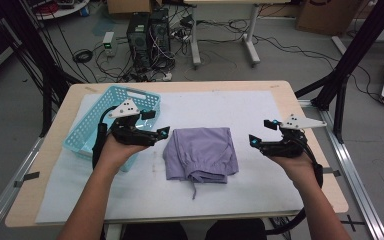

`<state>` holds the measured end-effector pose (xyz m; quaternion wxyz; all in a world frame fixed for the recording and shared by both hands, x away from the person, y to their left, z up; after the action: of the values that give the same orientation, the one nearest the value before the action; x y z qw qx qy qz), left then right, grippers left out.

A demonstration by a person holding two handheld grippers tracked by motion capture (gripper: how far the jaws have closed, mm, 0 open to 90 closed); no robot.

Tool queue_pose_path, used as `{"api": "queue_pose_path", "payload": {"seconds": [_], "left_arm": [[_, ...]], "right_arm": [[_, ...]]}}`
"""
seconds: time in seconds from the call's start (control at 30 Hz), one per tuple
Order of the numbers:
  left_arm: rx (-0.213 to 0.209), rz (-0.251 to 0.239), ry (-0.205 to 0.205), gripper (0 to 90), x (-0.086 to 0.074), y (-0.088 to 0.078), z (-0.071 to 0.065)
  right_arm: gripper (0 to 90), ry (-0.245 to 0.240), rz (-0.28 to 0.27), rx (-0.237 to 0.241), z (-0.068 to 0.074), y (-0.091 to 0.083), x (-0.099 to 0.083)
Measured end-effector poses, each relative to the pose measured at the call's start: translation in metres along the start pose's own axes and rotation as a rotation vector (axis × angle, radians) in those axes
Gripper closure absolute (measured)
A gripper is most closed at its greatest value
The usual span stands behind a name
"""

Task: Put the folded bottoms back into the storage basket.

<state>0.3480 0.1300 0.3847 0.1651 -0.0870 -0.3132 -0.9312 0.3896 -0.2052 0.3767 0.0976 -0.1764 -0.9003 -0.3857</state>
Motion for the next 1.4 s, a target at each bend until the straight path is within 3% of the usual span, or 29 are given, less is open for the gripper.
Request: {"api": "queue_pose_path", "payload": {"seconds": [0.4,0.53,0.87,0.93,1.17,1.33,1.4], "left_arm": [[-0.006,0.052,0.0,19.3,-0.008,0.015,-0.01],[-0.017,0.084,0.0,19.3,-0.018,0.024,-0.016],[0.018,0.165,-0.008,19.3,-0.046,0.043,-0.022],[0.011,0.191,-0.022,19.3,-0.055,0.049,-0.022],[0.055,0.287,-0.073,17.8,-0.092,0.068,-0.014],[0.081,0.315,-0.116,14.9,-0.109,0.075,-0.008],[0.073,0.333,-0.145,13.5,-0.116,0.078,-0.007]], "right_arm": [[19.9,0.007,0.003,0.001,-0.001,-0.001,-0.003],[19.9,0.012,0.003,0.003,-0.002,0.0,-0.007],[19.9,0.009,0.006,0.004,-0.002,-0.004,-0.01],[19.9,0.011,0.004,0.001,-0.003,-0.005,-0.011],[19.9,0.01,0.008,0.005,-0.002,-0.007,-0.013],[19.9,0.012,0.018,0.002,-0.005,-0.006,-0.017],[19.9,0.01,0.021,0.003,-0.005,-0.004,-0.017]]}}
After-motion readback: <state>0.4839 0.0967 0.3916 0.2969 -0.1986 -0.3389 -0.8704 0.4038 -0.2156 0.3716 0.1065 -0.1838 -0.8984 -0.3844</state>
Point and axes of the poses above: each handheld gripper's, and its own axes: y roughly forward along the jaws, x roughly out of its top, z roughly to its left, the point moved 8 cm from there along y, roughly forward along the jaws, and after that the axes turned 1 degree about -z, right-handed, at the moved point
